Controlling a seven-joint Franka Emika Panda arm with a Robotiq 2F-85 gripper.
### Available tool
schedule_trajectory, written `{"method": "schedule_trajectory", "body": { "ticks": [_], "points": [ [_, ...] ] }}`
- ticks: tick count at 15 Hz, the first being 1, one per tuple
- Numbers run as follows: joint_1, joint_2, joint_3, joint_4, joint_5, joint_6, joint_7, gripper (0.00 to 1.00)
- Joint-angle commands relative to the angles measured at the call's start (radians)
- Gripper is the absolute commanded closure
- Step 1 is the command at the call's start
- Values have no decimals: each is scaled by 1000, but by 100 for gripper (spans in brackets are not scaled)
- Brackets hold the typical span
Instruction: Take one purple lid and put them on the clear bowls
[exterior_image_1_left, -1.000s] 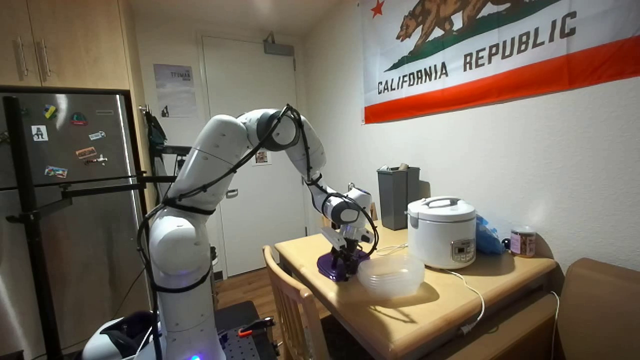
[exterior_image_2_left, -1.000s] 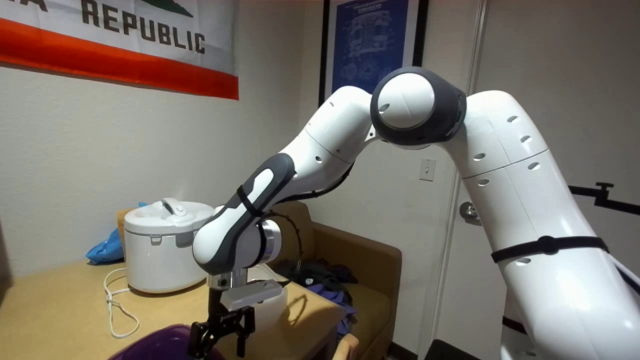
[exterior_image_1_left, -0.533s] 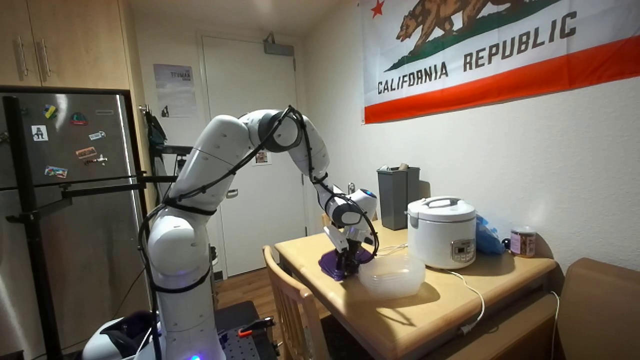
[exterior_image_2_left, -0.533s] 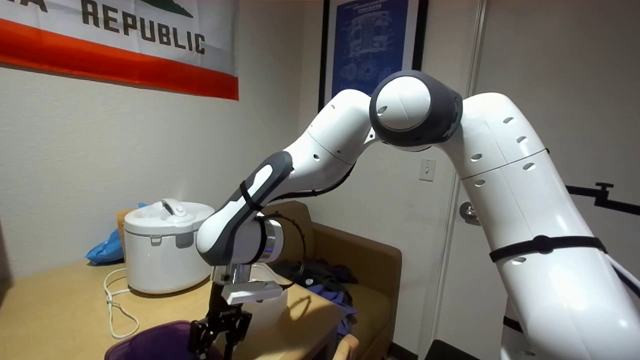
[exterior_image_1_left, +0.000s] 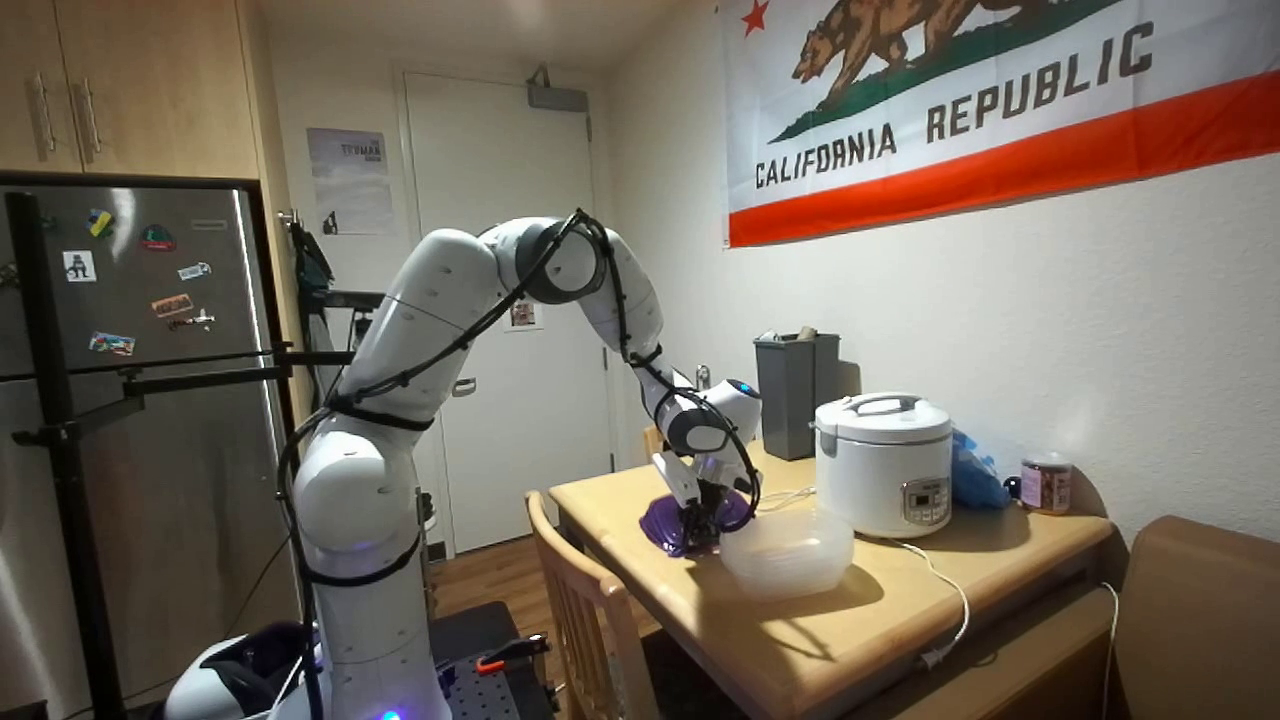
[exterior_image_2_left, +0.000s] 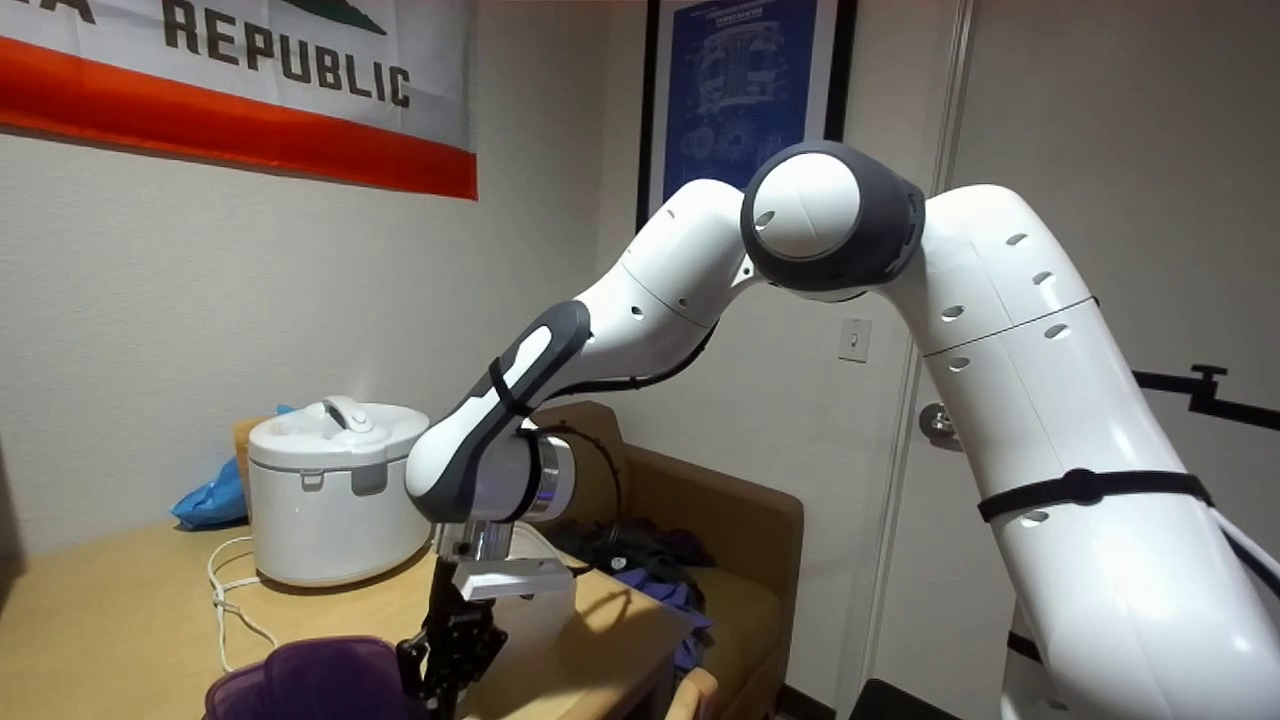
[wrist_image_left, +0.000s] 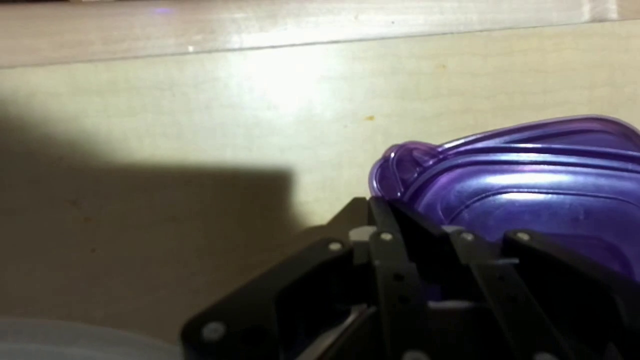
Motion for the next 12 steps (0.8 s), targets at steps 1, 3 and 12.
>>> {"method": "schedule_trajectory", "body": {
  "ticks": [1, 3, 12],
  "points": [
    [-10, -17, 14, -27, 18, 21, -32, 99],
    [-9, -21, 12, -31, 16, 21, -30, 99],
    [-74, -13, 90, -56, 150, 140, -202, 24]
  ]
}}
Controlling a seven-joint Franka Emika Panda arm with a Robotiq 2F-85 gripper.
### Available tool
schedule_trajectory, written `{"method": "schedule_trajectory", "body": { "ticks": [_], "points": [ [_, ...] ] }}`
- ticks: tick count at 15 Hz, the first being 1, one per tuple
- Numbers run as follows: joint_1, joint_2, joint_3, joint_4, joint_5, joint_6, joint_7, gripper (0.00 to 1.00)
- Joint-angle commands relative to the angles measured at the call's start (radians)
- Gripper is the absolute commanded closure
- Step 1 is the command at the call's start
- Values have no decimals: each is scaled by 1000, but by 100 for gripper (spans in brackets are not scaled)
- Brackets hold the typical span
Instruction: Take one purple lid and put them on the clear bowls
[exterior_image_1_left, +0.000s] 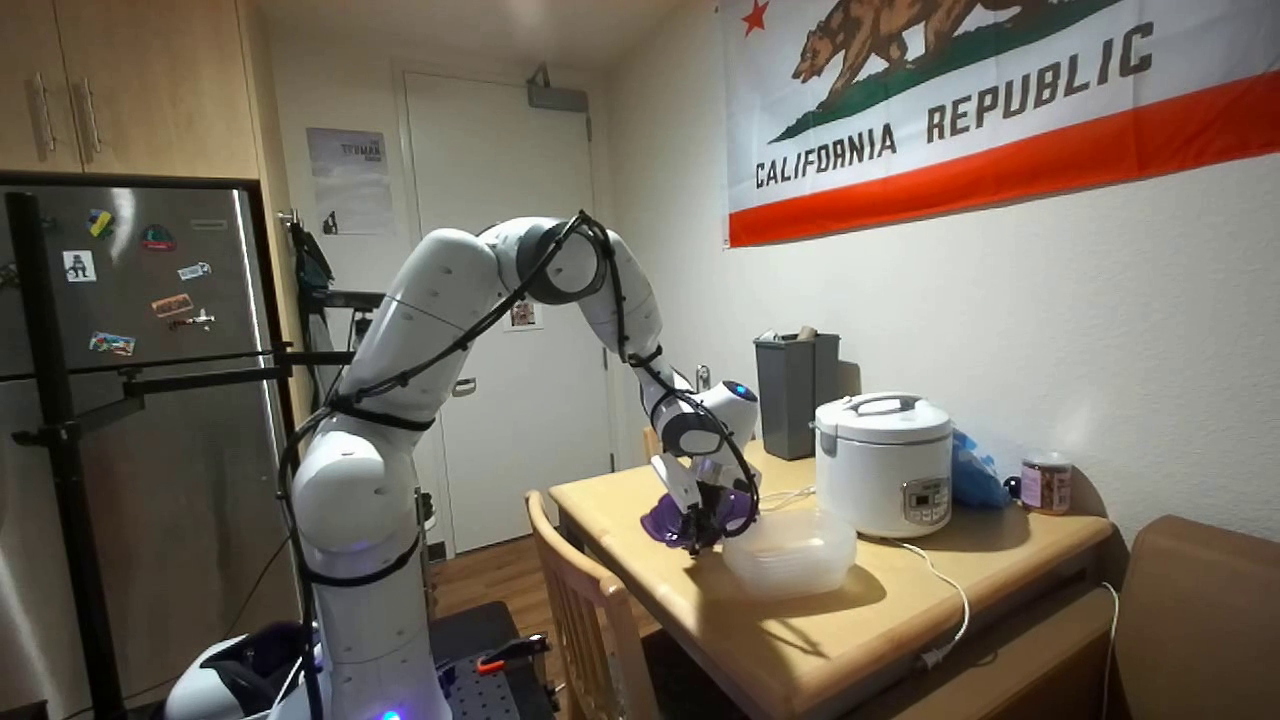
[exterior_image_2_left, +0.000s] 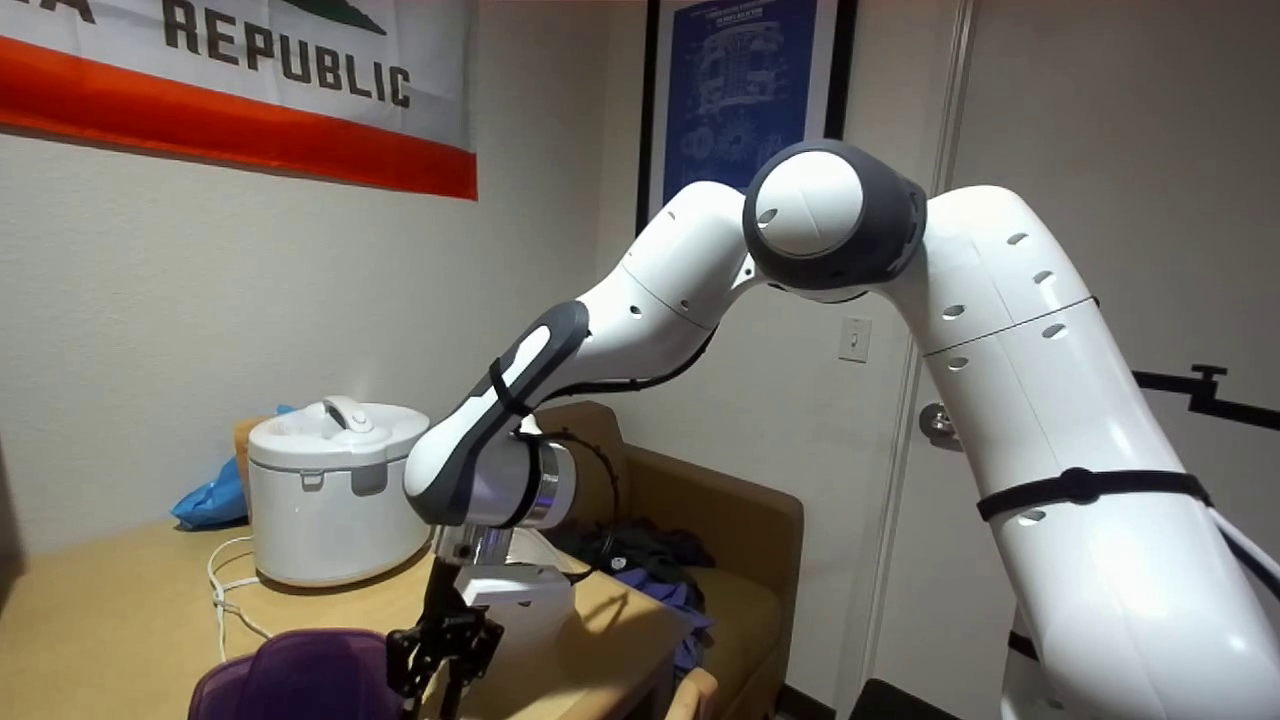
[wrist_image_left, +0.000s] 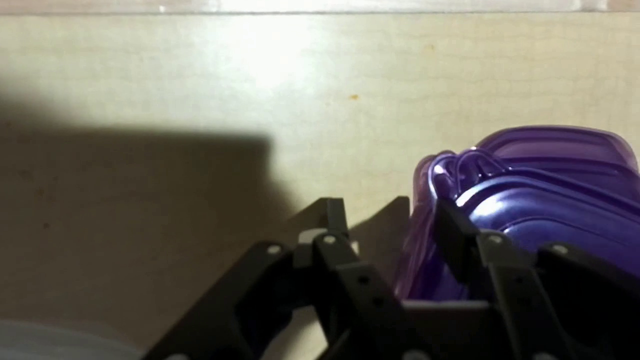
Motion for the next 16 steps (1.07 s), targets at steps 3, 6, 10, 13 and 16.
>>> {"method": "schedule_trajectory", "body": {
  "ticks": [3, 6, 10, 13, 16],
  "points": [
    [-100, -11, 110, -56, 200, 114, -196, 3],
    [-139, -9, 163, -88, 369, 167, -326, 0],
    [-155, 22, 195, -78, 633, 186, -554, 0],
    [-114, 9, 141, -78, 780, 160, -679, 0],
    [-169, 5, 182, -98, 845, 180, -754, 0]
  ]
}}
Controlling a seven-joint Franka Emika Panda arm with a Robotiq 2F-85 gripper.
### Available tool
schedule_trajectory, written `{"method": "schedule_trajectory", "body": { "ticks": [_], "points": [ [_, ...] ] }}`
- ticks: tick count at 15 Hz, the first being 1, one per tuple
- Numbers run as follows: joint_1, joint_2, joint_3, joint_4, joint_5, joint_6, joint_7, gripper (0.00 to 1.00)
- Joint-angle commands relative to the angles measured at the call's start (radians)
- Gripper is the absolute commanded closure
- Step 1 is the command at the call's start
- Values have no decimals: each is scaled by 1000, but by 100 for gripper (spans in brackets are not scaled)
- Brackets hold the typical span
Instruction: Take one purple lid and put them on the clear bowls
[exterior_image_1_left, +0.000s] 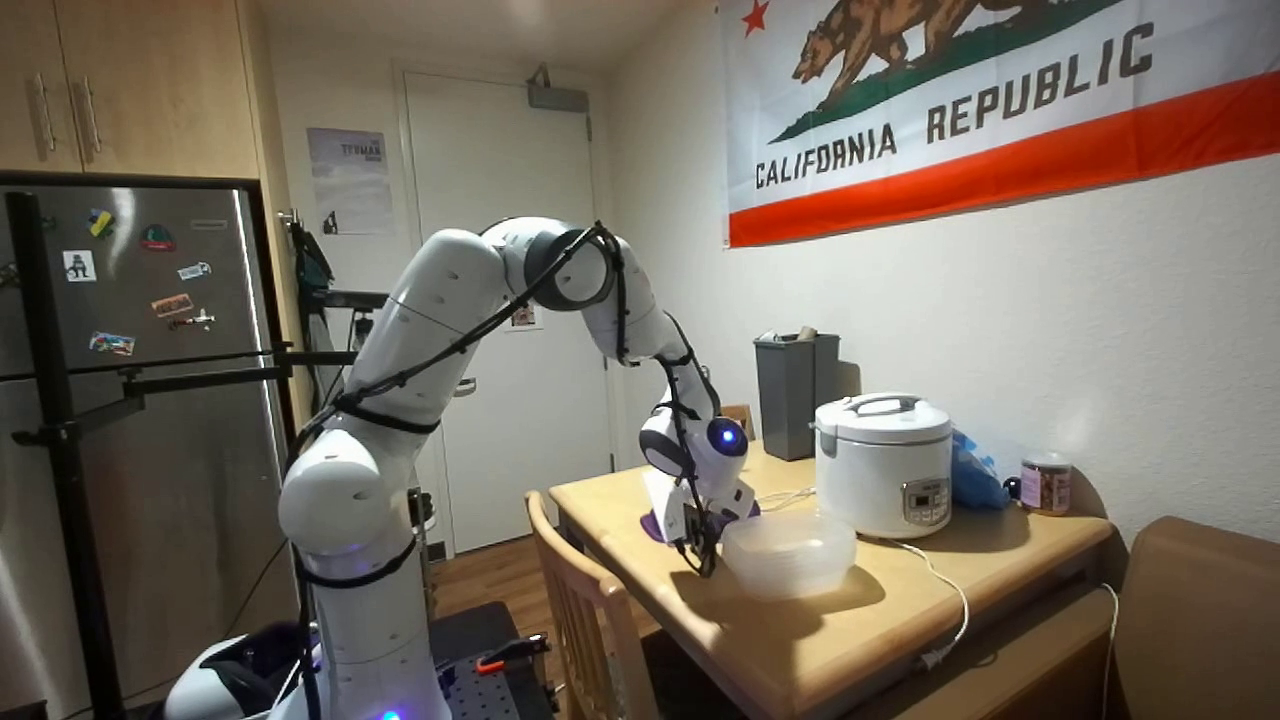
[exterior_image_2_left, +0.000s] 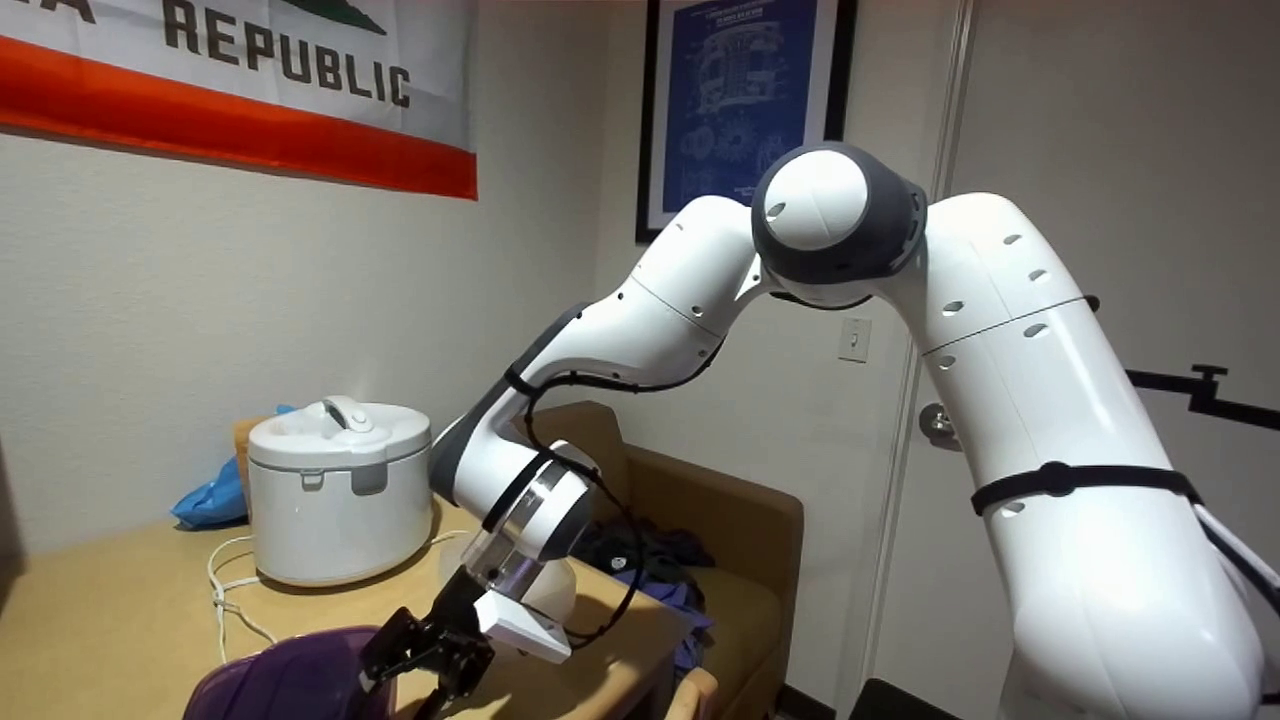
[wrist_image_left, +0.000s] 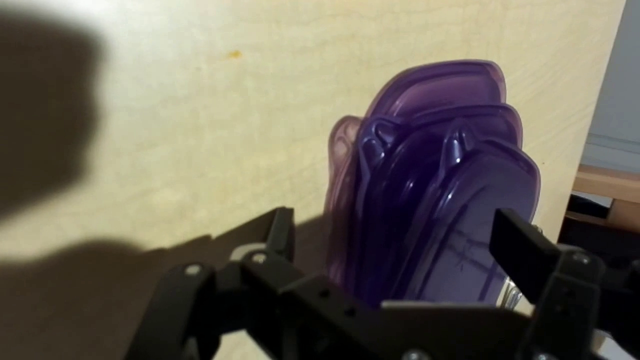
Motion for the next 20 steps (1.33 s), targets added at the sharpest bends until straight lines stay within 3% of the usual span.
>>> {"method": "schedule_trajectory", "body": {
  "ticks": [1, 7, 18, 19, 20],
  "points": [
    [-31, -17, 14, -21, 84, 15, -89, 0],
    [-20, -46, 7, -14, 81, 30, -107, 0],
    [47, -68, -7, 29, -31, 43, -49, 0],
    [116, -76, -80, 38, -12, 14, -55, 0],
    [128, -72, -90, 41, -15, 17, -53, 0]
  ]
}}
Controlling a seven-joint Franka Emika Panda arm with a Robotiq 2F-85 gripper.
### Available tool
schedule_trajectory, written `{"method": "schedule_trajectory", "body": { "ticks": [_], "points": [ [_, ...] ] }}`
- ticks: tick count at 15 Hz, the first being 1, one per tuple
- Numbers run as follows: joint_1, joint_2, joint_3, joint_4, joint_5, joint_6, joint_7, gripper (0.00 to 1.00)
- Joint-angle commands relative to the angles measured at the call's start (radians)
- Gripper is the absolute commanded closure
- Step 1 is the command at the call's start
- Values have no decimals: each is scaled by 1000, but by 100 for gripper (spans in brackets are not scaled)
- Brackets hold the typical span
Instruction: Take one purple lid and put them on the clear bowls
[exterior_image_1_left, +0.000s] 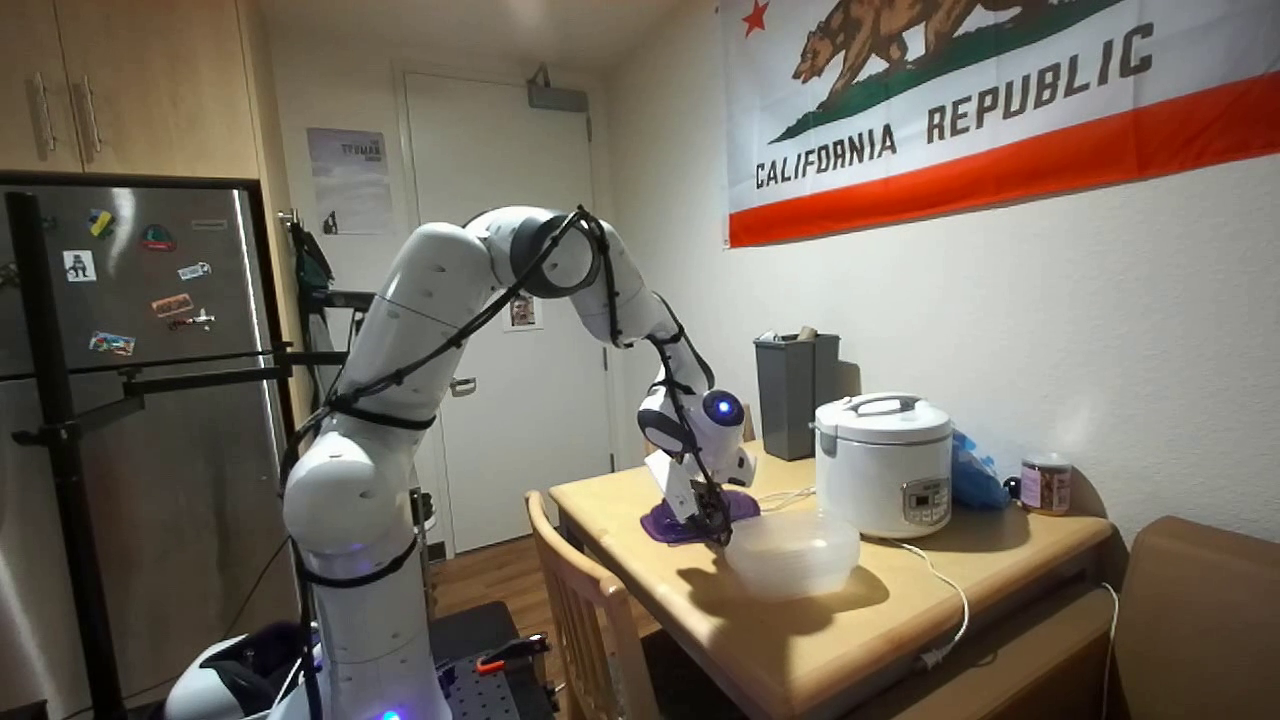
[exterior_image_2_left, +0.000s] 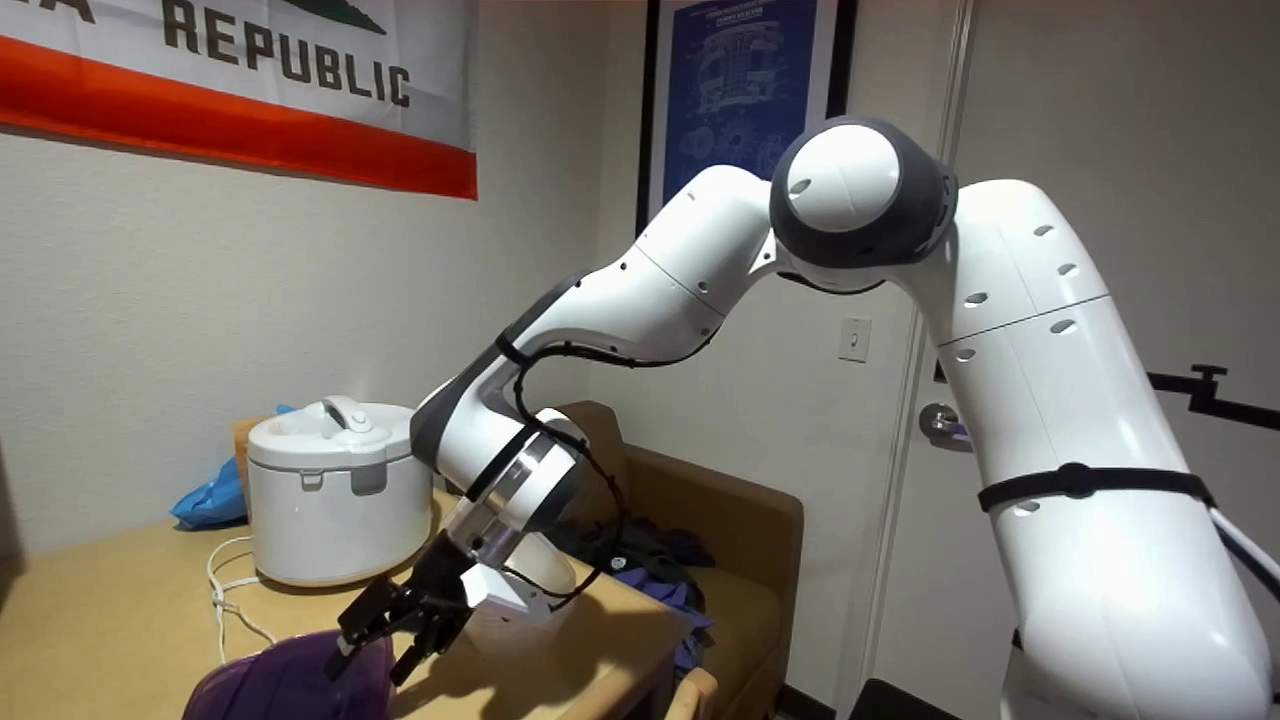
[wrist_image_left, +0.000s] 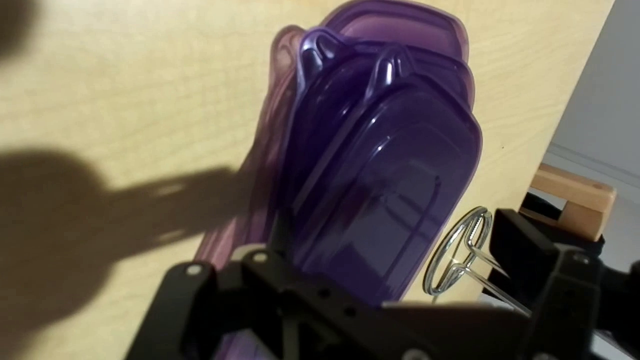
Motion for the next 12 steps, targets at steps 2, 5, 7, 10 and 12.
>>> {"method": "schedule_trajectory", "body": {
  "ticks": [2, 5, 7, 10, 12],
  "points": [
    [61, 2, -50, 11, -33, 17, 47, 0],
    [84, -6, -73, 1, -34, 18, 61, 0],
    [127, -16, -119, -2, -28, 7, 80, 0],
    [136, -29, -127, -22, -40, 45, 122, 0],
    [144, -28, -135, -21, -39, 58, 133, 0]
  ]
}}
